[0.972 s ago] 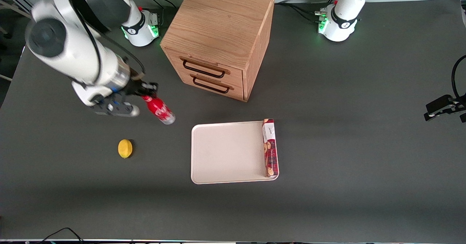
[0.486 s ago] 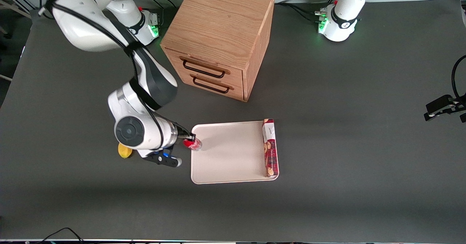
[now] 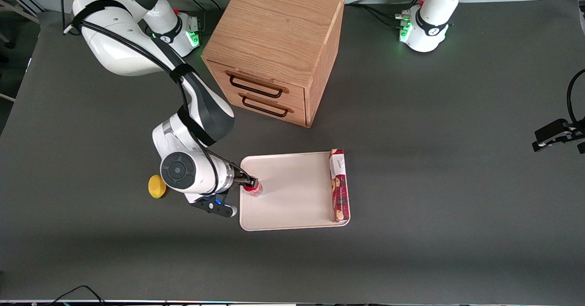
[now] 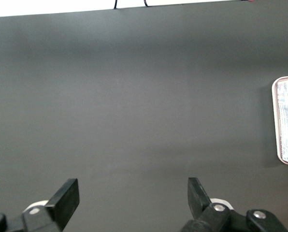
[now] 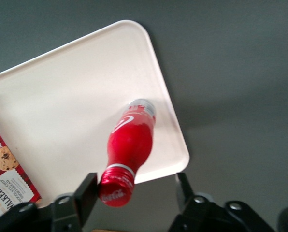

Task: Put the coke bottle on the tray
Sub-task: 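Open the right gripper and lift it away from the tray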

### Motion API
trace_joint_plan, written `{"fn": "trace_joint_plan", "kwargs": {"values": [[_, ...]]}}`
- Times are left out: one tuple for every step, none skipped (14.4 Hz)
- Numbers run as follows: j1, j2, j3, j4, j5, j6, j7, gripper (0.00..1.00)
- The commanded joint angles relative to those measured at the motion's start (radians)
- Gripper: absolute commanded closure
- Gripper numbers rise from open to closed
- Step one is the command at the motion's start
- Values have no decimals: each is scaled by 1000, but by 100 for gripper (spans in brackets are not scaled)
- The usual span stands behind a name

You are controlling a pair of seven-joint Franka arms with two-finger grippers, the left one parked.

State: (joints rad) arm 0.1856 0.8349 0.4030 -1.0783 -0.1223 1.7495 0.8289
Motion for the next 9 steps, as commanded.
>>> {"fn": "trace_joint_plan", "kwargs": {"values": [[-46,-136,8,11,-17,-149,-17,0],[-67,-220,10,5,-16,-201,-49,0],[-96,-303,7,-2,-14,-255,-91,0],[-130,-371,5,-3,-10,-333,-170,0],[-152,-440,-1,-8,-5,-411,-244,0],[-175,-504,-7,-24,-3,-485,-296,0],[-202,-564,-15,-53,0,-546,-328,0],[-213,-632,-38,-102,12,-580,-371,0],[-213,-711,-97,-186,30,-582,-422,0]]}}
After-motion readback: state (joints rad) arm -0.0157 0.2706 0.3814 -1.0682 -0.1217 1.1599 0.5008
